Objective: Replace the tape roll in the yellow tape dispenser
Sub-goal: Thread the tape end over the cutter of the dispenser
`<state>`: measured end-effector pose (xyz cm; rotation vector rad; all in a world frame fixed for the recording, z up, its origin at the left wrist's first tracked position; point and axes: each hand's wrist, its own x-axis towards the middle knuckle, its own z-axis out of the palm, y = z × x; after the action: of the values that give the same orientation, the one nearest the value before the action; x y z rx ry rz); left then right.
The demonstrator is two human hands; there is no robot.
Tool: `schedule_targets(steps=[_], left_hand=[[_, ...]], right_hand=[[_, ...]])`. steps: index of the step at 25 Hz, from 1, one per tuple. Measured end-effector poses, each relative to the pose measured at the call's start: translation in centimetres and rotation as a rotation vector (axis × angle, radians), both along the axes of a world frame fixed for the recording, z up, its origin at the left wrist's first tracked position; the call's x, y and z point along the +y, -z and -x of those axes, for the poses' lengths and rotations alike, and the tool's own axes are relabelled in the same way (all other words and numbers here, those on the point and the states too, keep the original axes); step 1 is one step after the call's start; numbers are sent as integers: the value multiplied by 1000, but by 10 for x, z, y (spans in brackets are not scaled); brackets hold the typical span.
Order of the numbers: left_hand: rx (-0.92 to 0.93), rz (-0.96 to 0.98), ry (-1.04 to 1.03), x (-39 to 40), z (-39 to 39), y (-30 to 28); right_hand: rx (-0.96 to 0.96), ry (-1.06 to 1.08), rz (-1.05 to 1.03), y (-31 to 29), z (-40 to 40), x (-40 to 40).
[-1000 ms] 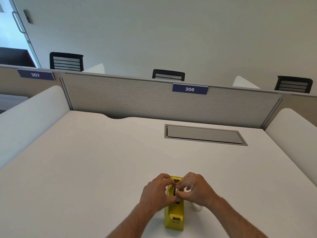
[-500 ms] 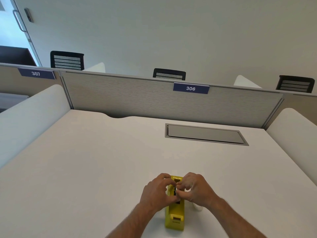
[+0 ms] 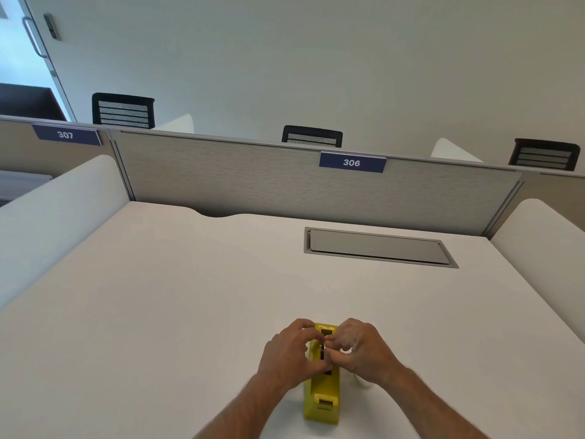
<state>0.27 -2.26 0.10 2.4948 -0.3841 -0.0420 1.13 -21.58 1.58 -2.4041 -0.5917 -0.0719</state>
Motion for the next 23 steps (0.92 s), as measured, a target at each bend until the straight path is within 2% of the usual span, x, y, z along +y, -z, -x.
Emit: schedule_targets(steps=[23], left_hand=[[3, 6, 5, 0, -2, 0]], right_hand=[[-12, 47, -14, 1, 4, 1]])
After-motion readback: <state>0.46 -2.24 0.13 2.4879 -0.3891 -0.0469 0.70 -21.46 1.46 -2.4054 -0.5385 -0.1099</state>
